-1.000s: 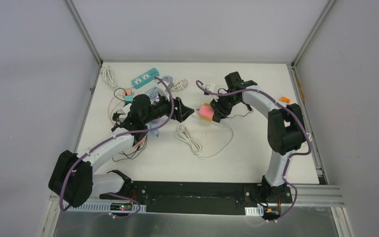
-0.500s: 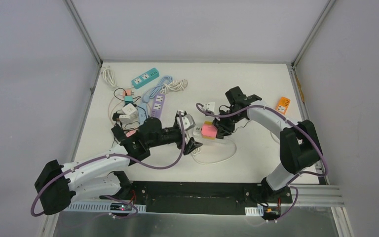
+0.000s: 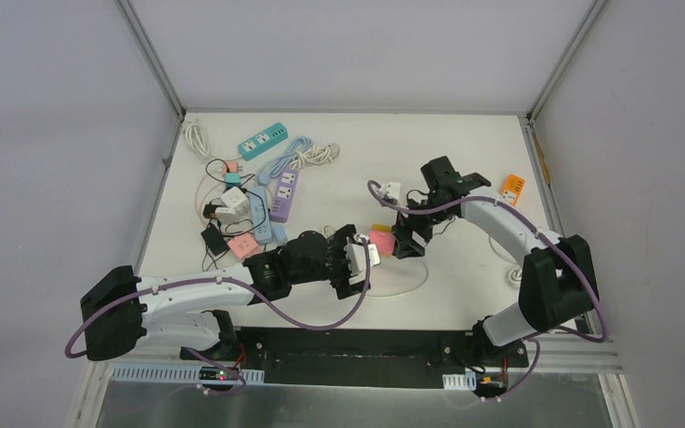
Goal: Pull the plug off the socket
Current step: Move the socket to the center of the board, then remove the plug from the socket.
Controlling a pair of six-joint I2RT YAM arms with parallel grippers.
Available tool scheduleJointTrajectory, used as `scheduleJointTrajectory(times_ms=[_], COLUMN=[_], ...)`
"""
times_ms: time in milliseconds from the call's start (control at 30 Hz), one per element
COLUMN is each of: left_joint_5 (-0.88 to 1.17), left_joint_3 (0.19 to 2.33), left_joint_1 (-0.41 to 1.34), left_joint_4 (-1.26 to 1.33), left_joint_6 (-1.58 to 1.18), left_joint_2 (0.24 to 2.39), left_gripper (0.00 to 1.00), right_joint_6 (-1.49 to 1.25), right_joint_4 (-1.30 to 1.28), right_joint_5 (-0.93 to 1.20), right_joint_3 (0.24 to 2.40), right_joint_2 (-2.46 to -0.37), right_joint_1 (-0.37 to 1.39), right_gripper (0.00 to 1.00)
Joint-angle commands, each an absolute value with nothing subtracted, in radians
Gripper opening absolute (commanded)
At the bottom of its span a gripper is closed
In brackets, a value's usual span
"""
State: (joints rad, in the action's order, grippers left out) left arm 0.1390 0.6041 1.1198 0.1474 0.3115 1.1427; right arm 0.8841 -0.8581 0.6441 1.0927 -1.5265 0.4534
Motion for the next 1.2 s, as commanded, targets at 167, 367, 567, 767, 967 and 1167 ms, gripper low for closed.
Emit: scheduleJointTrajectory(times_ms=[167,367,567,767,967,1167], left_joint_5=[0.100,0.096,0.060,0.057,-0.023,-0.071], left_joint_3=[0.778,0.870,0.921,0.969,0.984,0.989], left_joint_1=[1.141,1.141,1.137,1.134,1.134,1.134], left_joint_4=[0.099,0.029,0.026,0.025,0.046,0.067], left_joint_6=[0.505,0.629,0.701,0.732,0.766,0.788], left_joint_2=[1.232,1.343,1.423,1.497,1.551,1.575], left_gripper=[0.90,0.90,0.89,0.83,0.80,0.74], right_joint_6=[0.916,0.578,0.393,0.386,0.386,0.386], right_joint_4=[-1.000,-0.741,-0.566,-0.542,-0.532,-0.521], right_joint_5=[0.932,1.022,1.038,1.039,1.039,1.039], right_joint_3=[1.097,0.988,0.909,0.902,0.901,0.893], right_joint_2=[-1.412,-1.380,-1.372,-1.387,-1.403,-1.410], right_joint_1=[0.219,0.098,0.074,0.074,0.074,0.074], right_gripper=[0.85,0.79,0.63,0.62,0.62,0.62])
